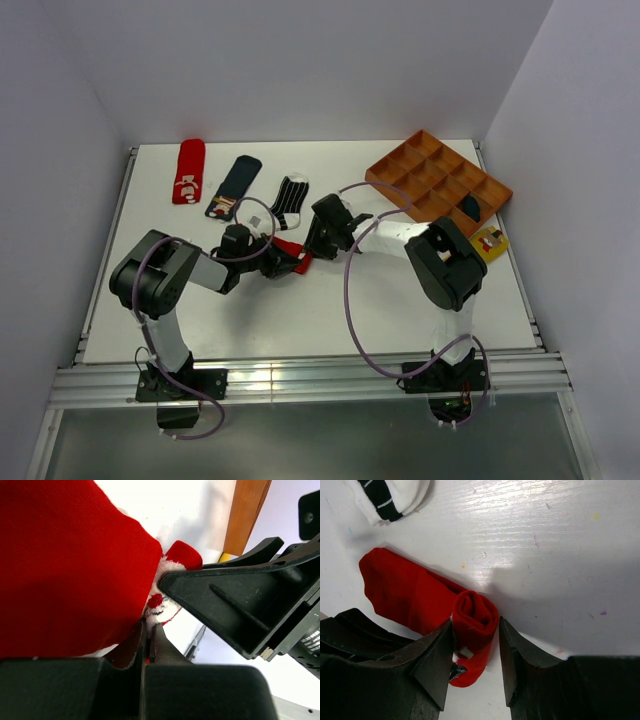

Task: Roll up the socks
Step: Roll the sock at the center of the board.

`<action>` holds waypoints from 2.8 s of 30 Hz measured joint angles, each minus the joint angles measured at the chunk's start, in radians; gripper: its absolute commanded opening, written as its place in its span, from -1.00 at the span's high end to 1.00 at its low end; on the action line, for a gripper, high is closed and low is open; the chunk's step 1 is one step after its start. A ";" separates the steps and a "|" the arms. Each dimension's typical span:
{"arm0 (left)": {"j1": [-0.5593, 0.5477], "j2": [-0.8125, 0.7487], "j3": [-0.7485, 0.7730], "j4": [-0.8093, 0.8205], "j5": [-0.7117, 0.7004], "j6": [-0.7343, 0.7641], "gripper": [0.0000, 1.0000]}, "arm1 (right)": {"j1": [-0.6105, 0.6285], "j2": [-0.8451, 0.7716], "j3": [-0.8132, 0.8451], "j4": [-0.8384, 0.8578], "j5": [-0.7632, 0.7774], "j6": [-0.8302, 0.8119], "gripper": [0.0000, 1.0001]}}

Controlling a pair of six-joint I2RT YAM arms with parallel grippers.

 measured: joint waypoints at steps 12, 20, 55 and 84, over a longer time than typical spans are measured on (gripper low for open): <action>0.006 0.029 -0.001 0.037 0.028 -0.045 0.92 | 0.006 0.027 0.035 -0.025 0.010 -0.001 0.97; -0.005 -0.035 0.019 -0.102 -0.041 0.065 0.20 | 0.008 0.061 0.109 -0.113 0.017 -0.004 1.00; -0.518 -0.176 0.181 -0.459 -1.096 0.761 0.05 | 0.013 0.102 0.193 -0.206 0.018 -0.023 1.00; -0.563 -0.154 0.249 -0.532 -1.194 0.771 0.09 | 0.004 0.107 0.195 -0.206 -0.010 -0.024 1.00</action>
